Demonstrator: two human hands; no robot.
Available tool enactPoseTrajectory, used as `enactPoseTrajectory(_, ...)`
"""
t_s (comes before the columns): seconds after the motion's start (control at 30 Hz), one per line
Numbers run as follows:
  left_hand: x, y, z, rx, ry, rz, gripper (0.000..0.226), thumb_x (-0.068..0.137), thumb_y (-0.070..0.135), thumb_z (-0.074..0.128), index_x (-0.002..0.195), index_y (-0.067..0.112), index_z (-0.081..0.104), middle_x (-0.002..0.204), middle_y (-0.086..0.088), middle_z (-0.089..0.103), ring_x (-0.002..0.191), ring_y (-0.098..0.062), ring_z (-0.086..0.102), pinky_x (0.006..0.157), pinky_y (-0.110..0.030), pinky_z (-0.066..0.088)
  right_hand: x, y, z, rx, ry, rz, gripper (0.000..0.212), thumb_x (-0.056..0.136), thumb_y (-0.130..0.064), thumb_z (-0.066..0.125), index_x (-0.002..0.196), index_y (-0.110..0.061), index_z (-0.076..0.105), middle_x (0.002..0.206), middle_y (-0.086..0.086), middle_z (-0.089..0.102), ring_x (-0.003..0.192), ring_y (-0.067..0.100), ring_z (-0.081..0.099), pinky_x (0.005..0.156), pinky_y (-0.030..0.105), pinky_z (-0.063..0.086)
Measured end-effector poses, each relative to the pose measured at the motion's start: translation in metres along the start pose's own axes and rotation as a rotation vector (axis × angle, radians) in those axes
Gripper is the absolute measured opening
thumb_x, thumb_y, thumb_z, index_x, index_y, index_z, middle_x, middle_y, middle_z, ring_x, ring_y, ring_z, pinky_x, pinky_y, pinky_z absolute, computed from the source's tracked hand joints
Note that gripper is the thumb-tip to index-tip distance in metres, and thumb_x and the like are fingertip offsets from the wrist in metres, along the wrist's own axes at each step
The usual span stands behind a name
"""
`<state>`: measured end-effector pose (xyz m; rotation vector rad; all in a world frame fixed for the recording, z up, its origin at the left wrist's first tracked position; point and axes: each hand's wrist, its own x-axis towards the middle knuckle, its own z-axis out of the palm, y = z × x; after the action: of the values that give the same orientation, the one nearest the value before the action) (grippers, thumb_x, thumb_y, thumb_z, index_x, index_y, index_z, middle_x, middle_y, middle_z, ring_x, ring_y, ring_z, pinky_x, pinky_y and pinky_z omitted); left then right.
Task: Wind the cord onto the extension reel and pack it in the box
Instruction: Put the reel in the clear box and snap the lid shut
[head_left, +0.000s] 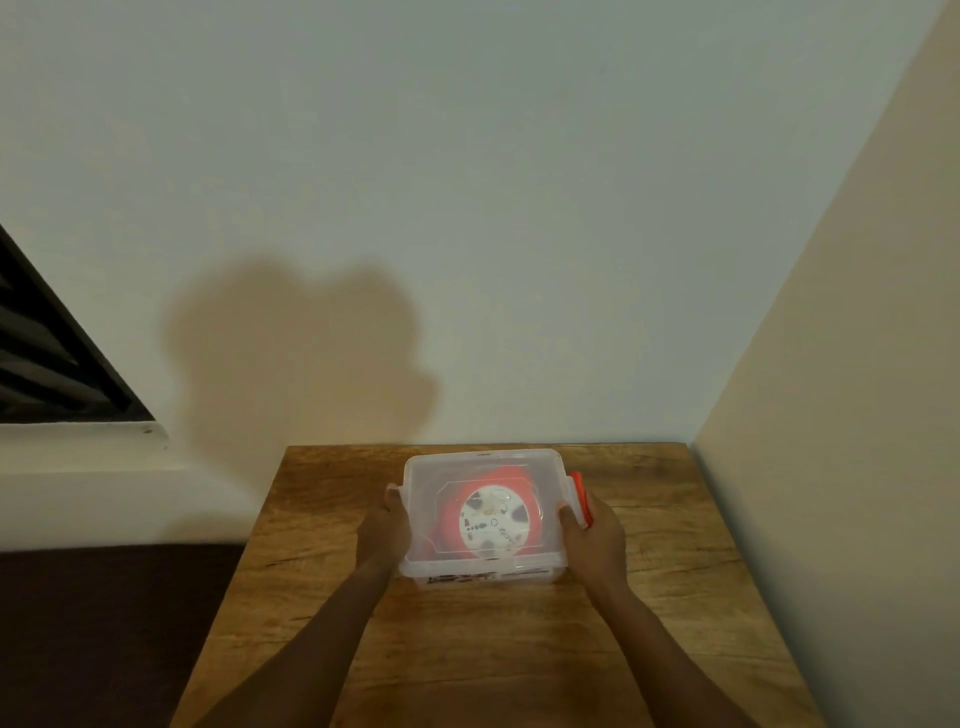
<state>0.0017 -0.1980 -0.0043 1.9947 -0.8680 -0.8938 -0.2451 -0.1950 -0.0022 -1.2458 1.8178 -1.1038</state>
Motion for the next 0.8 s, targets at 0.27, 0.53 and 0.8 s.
enactPoseTrajectory(0.27, -0.003, 0.004, -0.002, -0.003, -0.015, 0.018, 0.051, 0.114, 0.036, 0.028, 0.107, 0.006, 0.069, 0.099, -0.018, 0.072, 0.089, -0.035, 0.072, 0.085, -0.048, 0.064, -0.008, -0.007, 0.003, -0.131, 0.053, -0.128, 0.029, 0.100, -0.024, 0.053, 0.126, -0.016, 0.065, 0.107, 0.003, 0.072, 0.086, 0.016, 0.070, 0.073, 0.037, 0.062)
enactPoseTrajectory(0.53, -0.008, 0.003, -0.008, -0.064, 0.028, 0.096, 0.029, 0.104, 0.030, 0.059, 0.090, 0.007, 0.067, 0.088, -0.015, 0.069, 0.080, -0.030, 0.068, 0.068, -0.036, 0.057, -0.011, -0.006, 0.004, -0.148, 0.042, -0.149, 0.039, 0.102, -0.027, 0.047, 0.138, -0.014, 0.055, 0.117, 0.007, 0.069, 0.097, 0.024, 0.068, 0.081, 0.047, 0.060)
enactPoseTrajectory(0.8, -0.028, 0.008, -0.016, 0.102, -0.042, 0.135, 0.037, 0.104, 0.026, 0.061, 0.137, 0.008, 0.060, 0.128, -0.014, 0.069, 0.111, -0.034, 0.070, 0.093, -0.049, 0.063, -0.011, -0.003, 0.006, -0.129, 0.050, -0.137, 0.038, 0.102, -0.027, 0.048, 0.138, -0.015, 0.055, 0.117, 0.008, 0.069, 0.095, 0.025, 0.068, 0.080, 0.046, 0.060)
